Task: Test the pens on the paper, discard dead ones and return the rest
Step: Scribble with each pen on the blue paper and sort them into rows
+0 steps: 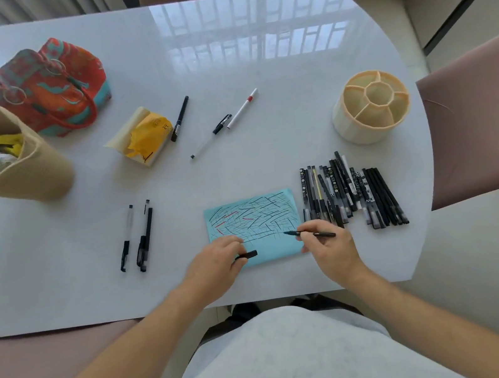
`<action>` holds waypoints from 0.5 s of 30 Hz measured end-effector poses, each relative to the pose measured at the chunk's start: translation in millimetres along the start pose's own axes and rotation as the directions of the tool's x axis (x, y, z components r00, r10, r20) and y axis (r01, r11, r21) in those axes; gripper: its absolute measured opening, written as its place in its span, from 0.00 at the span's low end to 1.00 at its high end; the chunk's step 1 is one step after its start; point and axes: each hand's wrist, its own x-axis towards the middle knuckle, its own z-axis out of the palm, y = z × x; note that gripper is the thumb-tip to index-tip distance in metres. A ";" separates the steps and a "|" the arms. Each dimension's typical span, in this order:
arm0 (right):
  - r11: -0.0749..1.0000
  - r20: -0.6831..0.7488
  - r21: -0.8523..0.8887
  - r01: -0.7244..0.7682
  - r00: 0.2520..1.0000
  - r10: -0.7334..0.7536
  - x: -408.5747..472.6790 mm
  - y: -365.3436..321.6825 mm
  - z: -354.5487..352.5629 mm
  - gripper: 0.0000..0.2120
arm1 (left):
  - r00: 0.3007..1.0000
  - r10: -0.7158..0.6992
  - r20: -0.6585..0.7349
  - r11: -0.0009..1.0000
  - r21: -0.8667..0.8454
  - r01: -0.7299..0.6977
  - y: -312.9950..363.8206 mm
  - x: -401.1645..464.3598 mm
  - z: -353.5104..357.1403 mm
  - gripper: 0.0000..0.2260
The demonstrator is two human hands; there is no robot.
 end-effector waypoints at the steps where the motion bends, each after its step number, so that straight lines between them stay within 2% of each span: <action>1: 0.998 0.008 -0.048 0.040 0.999 -0.039 -1.5 3.0 5.6 0.09 | 1.000 0.020 0.010 1.000 0.012 -0.020 0.1 0.3 4.2 0.06; 5: 0.949 0.058 -0.237 0.210 0.978 -0.202 -5.9 11.7 18.7 0.07 | 0.998 0.038 0.046 0.998 0.050 -0.040 0.0 1.8 15.9 0.07; 7: 0.924 0.066 -0.290 0.250 0.968 -0.241 -6.6 14.1 20.2 0.07 | 0.998 0.025 0.058 0.998 0.060 -0.028 -1.0 1.4 19.0 0.07; 12: 0.885 0.082 -0.391 0.252 0.967 -0.239 -6.7 16.9 19.0 0.07 | 0.997 -0.004 0.075 0.999 0.037 0.001 -1.4 1.4 18.5 0.07; 15: 0.897 -0.052 -0.416 0.153 0.980 -0.191 -4.1 16.0 10.8 0.07 | 0.997 -0.013 0.073 1.000 0.025 0.011 -1.5 1.4 16.7 0.07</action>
